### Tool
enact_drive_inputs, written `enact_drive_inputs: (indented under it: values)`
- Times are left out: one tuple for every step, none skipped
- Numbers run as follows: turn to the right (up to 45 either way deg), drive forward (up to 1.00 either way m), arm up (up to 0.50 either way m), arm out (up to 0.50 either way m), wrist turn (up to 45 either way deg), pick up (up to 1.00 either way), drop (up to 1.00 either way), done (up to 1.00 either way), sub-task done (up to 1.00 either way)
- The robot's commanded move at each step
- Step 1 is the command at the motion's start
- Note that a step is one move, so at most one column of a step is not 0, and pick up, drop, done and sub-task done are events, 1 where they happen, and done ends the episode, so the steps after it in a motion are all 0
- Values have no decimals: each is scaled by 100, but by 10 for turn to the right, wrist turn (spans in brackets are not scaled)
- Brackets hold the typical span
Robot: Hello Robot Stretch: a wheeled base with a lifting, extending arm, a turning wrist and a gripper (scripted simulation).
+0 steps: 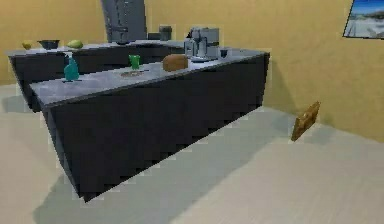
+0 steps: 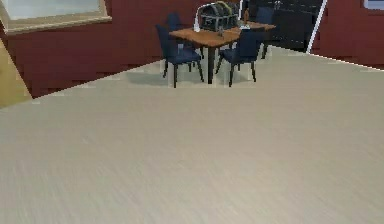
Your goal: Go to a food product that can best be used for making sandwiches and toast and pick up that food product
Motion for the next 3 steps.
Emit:
enact_drive_inputs:
  values:
    - [0, 100, 0, 0, 0, 0, 0, 0, 0]
    - [0, 20, 0, 0, 0, 0, 0, 0, 0]
    - [-450, 0, 0, 0, 0, 0, 0, 0, 0]
